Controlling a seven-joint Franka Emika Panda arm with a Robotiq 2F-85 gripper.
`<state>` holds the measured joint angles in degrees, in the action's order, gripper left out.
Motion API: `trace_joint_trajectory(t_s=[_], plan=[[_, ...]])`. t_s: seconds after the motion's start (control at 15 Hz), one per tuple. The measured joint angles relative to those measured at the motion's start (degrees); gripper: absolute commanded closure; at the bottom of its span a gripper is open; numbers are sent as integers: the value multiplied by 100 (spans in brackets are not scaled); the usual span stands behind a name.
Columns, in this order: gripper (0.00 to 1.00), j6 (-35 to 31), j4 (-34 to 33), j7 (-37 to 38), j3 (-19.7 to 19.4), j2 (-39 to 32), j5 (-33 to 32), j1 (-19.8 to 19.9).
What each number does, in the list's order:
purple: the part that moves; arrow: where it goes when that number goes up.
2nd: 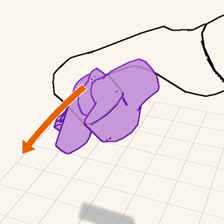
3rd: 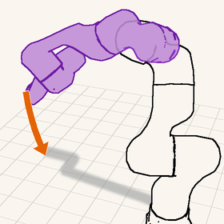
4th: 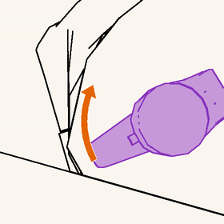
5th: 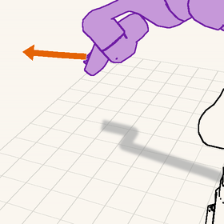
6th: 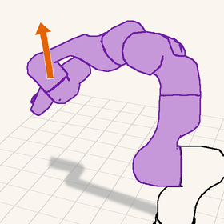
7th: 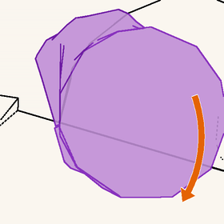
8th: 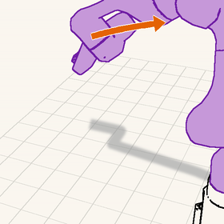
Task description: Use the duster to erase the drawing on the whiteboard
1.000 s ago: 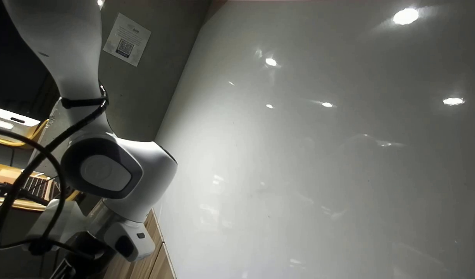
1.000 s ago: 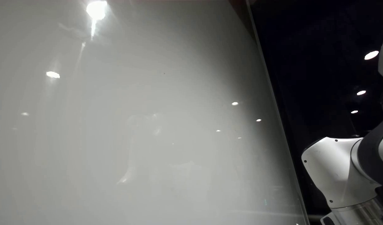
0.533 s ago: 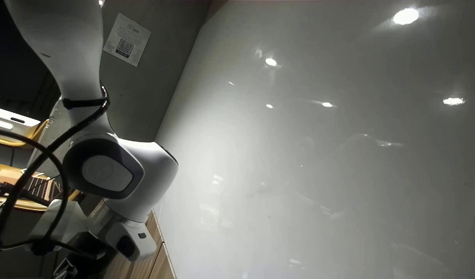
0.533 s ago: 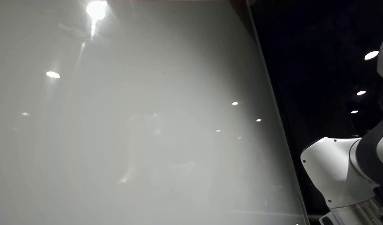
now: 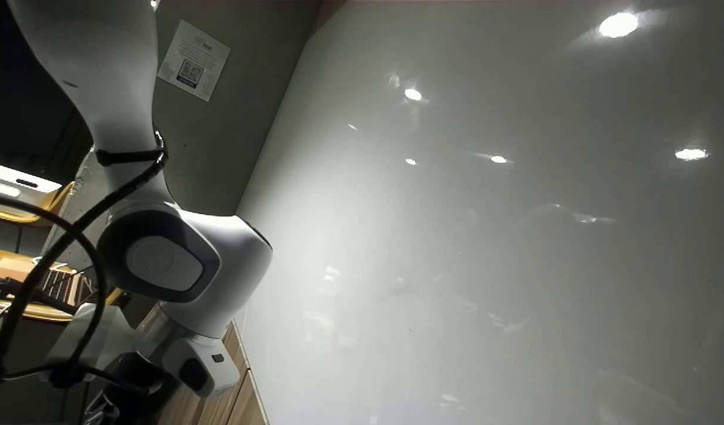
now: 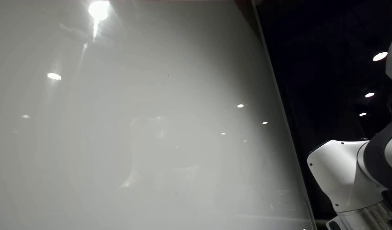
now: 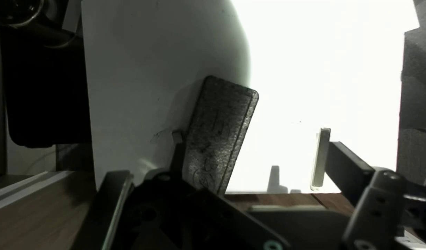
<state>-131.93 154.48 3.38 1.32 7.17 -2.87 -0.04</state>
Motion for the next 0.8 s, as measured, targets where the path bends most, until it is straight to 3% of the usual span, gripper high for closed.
trace_joint_trajectory(t_s=[0.4, 0.8], plan=[[0, 448, 19, -372, -19, 345, 203, 0], [0, 463, 54, -388, -20, 416, 208, 0]])
